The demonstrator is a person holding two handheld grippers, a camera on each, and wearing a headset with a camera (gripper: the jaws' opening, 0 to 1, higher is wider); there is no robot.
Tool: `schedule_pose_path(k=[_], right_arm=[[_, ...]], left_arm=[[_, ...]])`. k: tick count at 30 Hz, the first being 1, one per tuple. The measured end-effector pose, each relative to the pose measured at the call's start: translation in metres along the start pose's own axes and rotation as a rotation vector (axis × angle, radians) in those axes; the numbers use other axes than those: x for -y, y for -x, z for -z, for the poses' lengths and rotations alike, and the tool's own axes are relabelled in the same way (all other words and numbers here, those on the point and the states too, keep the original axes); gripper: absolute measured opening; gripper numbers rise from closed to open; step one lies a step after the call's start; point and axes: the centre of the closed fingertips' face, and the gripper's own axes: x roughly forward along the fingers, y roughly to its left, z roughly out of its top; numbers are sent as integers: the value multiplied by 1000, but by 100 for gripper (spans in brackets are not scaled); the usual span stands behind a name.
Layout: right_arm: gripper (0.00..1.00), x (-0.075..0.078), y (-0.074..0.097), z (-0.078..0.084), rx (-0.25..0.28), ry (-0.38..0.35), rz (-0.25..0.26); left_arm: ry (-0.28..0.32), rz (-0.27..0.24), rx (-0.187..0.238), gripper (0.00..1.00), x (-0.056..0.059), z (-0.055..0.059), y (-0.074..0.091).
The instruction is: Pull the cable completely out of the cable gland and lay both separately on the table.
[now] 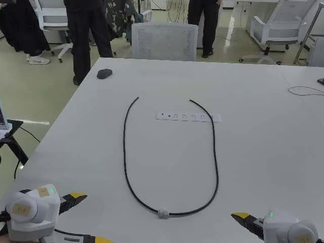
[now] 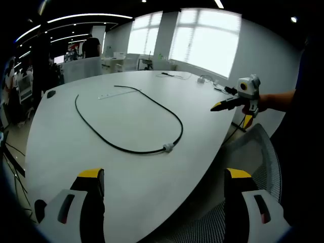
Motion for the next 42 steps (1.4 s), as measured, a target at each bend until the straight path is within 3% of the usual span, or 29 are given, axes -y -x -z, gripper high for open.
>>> schedule_pose_path(k=[10,18,20,28,34,42], right_arm=[[94,4,8,-1,20,-22,22],[92,2,4,-1,15,-8,15],[92,4,0,-3,21,-12,15],[95,7,-17,2,-43,16,-4],[93,10,-29,-10,-24,5,-9],[91,12,-48,-20,-64,37,-29]], left_arm=[[13,-11,14,99,-5,-5,3],[22,-22,30,99,-12,-8,-1],[-2,-46,28,99,-15,-9,-2],[14,-22,21,99,-15,-6,-8],[21,-13,24,99,-20,-7,-9],[18,11,11,98,-24,-4,-16]])
